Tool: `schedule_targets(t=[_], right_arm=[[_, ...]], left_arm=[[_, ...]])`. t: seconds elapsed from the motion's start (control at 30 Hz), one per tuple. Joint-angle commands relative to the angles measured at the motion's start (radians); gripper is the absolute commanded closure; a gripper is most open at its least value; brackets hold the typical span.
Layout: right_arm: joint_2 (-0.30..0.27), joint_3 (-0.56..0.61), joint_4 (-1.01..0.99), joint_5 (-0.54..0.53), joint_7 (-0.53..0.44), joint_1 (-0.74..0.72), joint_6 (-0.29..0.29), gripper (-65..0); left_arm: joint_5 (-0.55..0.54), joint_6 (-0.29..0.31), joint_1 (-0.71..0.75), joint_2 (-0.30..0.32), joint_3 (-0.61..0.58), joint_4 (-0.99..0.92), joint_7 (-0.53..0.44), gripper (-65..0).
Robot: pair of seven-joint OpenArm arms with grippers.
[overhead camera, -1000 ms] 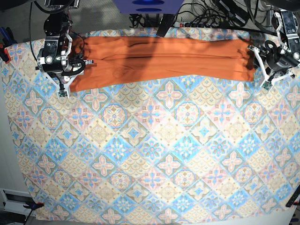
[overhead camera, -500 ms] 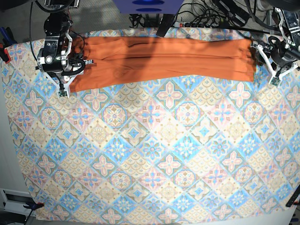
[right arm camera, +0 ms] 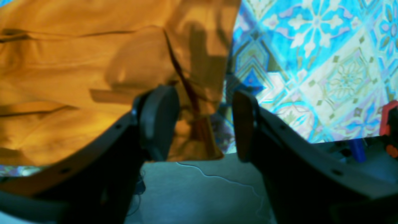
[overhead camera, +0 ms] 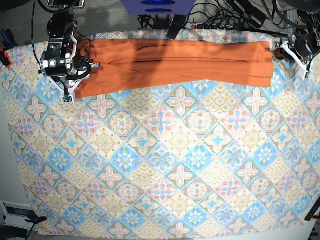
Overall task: Fold the T-shirt properly
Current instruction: 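Release with the left gripper and regrasp the strip's end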
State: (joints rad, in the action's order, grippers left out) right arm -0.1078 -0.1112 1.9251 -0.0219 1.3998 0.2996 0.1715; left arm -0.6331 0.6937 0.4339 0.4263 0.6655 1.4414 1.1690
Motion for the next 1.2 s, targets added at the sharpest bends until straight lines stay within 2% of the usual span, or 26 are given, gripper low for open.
schedule_targets(t=[0.0, 0.2, 0.3, 0.53, 0.7, 0.8, 0.9, 1.0, 1.17], right_arm=[[-0.01, -0.003, 0.017, 0.007, -0.004, 0.006, -0.002, -30.8], [-0.01, -0.003, 0.017, 0.007, -0.004, 0.008, -0.002, -30.8], [-0.011, -0.003, 0.017, 0.007, -0.004, 0.008, -0.002, -30.8], [-0.013, -0.003, 0.017, 0.007, -0.004, 0.02, -0.002, -30.8], [-0.013, -0.003, 0.017, 0.007, -0.004, 0.02, -0.002, -30.8], [-0.013, -0.003, 0.017, 0.007, -0.004, 0.02, -0.002, -30.8], [-0.013, -0.003, 0.017, 0.007, -0.004, 0.02, -0.002, -30.8], [-0.013, -0.003, 0.017, 0.007, -0.004, 0.02, -0.002, -30.8], [-0.013, -0.003, 0.017, 0.007, -0.004, 0.02, -0.002, -30.8]], left_arm=[[-0.027, 0.004, 0.001, 0.039, 0.007, 0.014, -0.019, -28.1], [-0.038, 0.004, 0.0, 0.047, -0.002, 0.012, -0.073, -28.1], [-0.024, 0.004, -0.005, 0.064, -0.063, 0.009, -0.074, -28.1], [0.003, 0.004, -0.007, 0.062, -0.146, 0.002, -0.171, -28.1], [0.006, 0.004, -0.048, 0.069, -0.146, -0.12, -0.174, -28.1], [0.045, 0.004, -0.06, 0.065, -0.148, -0.159, -0.212, -28.1], [0.058, 0.004, -0.056, 0.062, -0.158, -0.159, -0.242, -32.8], [0.051, 0.004, -0.056, 0.062, -0.191, -0.159, -0.24, -41.2], [0.051, 0.004, -0.06, 0.062, -0.238, -0.159, -0.24, -42.7]])
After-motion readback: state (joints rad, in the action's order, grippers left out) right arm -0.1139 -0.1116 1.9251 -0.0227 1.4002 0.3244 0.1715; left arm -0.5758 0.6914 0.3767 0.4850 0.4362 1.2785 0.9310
